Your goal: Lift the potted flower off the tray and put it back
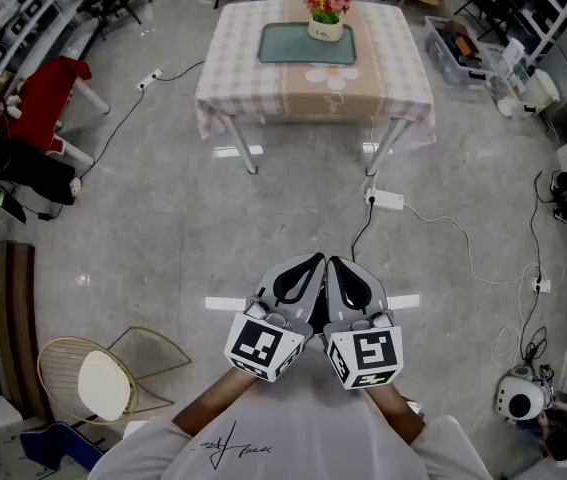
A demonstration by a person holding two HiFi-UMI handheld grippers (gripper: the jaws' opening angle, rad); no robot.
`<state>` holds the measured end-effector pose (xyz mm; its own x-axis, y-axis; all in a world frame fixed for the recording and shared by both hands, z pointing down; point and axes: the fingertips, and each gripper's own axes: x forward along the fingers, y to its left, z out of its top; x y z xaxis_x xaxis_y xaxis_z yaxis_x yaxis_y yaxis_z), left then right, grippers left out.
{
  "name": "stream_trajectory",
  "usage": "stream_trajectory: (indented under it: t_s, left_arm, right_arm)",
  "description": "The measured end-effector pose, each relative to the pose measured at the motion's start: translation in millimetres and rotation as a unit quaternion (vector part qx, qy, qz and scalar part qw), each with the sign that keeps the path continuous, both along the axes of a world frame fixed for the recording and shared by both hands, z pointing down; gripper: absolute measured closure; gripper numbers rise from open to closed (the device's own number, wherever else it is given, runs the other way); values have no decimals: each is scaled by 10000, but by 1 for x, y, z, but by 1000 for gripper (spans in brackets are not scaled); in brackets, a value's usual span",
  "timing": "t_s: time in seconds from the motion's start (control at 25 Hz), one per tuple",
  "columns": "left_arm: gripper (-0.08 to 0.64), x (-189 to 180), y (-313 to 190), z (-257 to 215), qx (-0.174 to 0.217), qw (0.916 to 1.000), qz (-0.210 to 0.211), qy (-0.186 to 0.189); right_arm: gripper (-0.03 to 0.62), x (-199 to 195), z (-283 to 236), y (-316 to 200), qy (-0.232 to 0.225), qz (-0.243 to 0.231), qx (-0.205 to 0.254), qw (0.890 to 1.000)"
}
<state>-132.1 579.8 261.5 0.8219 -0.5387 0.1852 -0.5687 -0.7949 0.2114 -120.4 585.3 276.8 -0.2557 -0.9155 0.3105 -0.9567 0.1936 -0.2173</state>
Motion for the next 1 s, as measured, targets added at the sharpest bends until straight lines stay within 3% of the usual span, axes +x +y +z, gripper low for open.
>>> stream_trajectory:
  t_s: [0.12,0.24,0.36,0.56,1.0]
  left_arm:
    - [572,3,-12,1,-5,9998,-181,66]
    - [572,6,-21,10,-114,9998,-72,-129]
    - [572,10,-30,13,46,9995,-90,-315]
    - [572,16,-48,19,21,9989,-305,-345]
    - [565,69,-107,16,-33,9977,-492,-461]
  right_arm:
    - [592,2,5,-11,-72,-87,-58,9999]
    - [592,5,11,-21,-138,-192,-146,9996]
    - [592,6,19,-28,-244,-260,-279,9990]
    - [592,14,24,-46,-286,-381,-323,9983]
    - [592,69,14,-107,-384,-505,-129,9979]
